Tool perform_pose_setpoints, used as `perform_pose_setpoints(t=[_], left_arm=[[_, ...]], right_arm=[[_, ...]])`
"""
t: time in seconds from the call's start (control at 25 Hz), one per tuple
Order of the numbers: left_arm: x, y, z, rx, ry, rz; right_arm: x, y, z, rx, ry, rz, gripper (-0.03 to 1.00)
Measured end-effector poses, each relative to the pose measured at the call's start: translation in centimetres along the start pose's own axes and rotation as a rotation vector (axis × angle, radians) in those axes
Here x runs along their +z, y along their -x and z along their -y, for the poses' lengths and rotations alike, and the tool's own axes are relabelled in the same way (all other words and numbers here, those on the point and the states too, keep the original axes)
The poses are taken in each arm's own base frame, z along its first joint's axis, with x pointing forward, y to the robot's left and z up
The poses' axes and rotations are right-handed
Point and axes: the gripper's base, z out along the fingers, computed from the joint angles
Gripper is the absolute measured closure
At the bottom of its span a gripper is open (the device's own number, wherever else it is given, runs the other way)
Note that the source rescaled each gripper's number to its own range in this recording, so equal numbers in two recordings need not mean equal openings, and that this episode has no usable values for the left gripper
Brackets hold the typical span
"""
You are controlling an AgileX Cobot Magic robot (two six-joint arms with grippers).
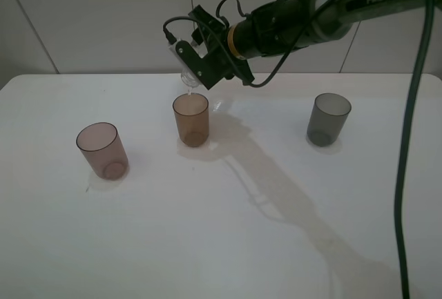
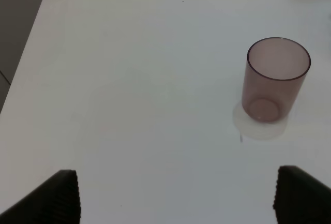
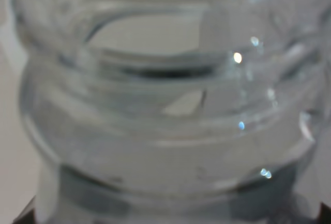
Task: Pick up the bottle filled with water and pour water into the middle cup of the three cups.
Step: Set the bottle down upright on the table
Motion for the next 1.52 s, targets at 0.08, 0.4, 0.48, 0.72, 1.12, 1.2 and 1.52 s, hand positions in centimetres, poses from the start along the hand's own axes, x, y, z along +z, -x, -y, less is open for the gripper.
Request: perform_pose_setpoints(t=[0.08, 0.4, 0.48, 0.72, 1.12, 1.2, 1.52], left_arm=[[0.0, 0.0, 0.0, 0.0, 0.0, 0.0], [0.0, 0.0, 0.0, 0.0, 0.0, 0.0], [0.0, 0.0, 0.0, 0.0, 0.0, 0.0], [0.0, 0.0, 0.0, 0.0, 0.0, 0.0], [0.0, 0.0, 0.0, 0.0, 0.0, 0.0], [0.0, 0.0, 0.0, 0.0, 0.0, 0.0], [0.0, 0.0, 0.0, 0.0, 0.0, 0.0]], right_arm=[[0.0, 0.0, 0.0, -0.023, 0.0, 0.0, 0.95], [0.0, -0.2, 0.0, -0.108, 0.014, -0.037, 0.95], [0.0, -0.1, 0.1, -0.132, 0.014, -0.039, 0.95], [0.0, 0.5, 0.4, -0.164, 0.014, -0.045, 0.95], [0.0, 0.4, 0.4, -0.193, 0.02, -0.068, 0.95], [-0.1, 0.6, 0.5, -0.2, 0.023, -0.078, 0.95], [-0.1, 1.0, 0.8, -0.209, 0.026, -0.096, 0.95]])
